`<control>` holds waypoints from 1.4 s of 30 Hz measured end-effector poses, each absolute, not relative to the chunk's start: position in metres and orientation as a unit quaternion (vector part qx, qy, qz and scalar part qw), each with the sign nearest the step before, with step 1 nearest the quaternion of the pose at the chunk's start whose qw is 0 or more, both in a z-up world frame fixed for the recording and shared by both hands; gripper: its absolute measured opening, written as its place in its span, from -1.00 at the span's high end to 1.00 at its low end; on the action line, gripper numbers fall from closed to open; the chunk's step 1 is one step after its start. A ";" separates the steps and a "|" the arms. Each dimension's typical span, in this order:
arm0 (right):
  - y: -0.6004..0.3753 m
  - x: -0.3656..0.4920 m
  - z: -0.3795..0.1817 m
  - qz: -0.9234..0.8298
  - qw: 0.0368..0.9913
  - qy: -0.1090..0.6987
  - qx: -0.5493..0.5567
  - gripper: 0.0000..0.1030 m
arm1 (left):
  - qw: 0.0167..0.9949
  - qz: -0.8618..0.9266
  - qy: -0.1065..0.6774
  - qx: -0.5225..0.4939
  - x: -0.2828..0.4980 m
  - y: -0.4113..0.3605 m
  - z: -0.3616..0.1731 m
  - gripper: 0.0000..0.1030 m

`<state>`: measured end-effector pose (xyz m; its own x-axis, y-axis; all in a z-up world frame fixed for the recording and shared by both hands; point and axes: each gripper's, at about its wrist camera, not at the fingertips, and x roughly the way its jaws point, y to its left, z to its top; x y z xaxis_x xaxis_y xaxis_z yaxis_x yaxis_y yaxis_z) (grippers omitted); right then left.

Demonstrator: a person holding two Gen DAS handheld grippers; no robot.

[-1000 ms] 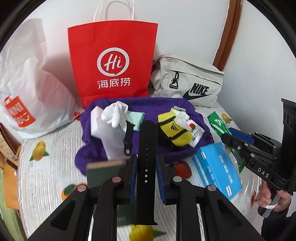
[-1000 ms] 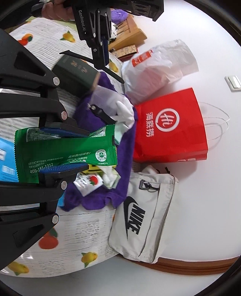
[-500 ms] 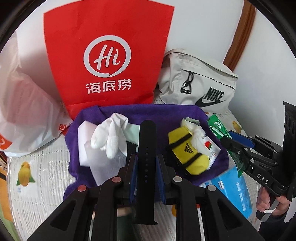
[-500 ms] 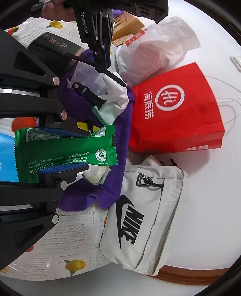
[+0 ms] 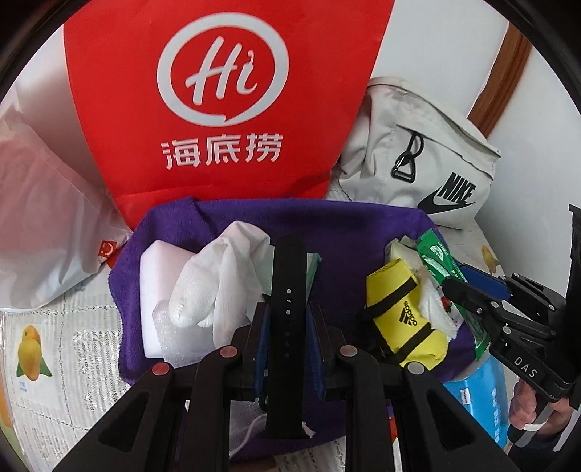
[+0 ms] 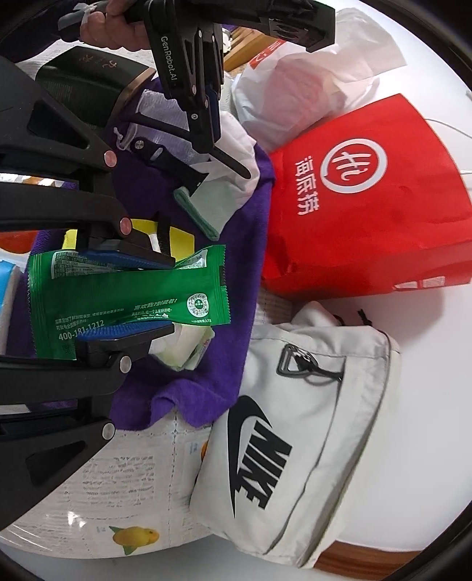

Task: Organize soft objects
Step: 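Carry the green packet with the right toward the towel while the left carries the strap, then release the green packet with the right onto the towel while the left releases the strap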

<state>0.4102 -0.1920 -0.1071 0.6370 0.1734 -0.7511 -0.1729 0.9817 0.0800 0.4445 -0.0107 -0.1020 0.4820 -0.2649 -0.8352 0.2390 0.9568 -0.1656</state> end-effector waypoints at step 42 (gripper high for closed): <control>-0.206 0.319 -0.051 0.088 0.920 0.382 0.018 -0.69 | 0.896 -0.041 0.440 0.042 0.353 -0.015 -0.034 -0.77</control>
<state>0.3191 -0.2064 -0.0511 0.6928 0.1757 -0.6994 -0.1480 0.9839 0.1006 0.3534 -0.0153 -0.0345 0.6090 -0.0358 -0.7924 0.1095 0.9932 0.0393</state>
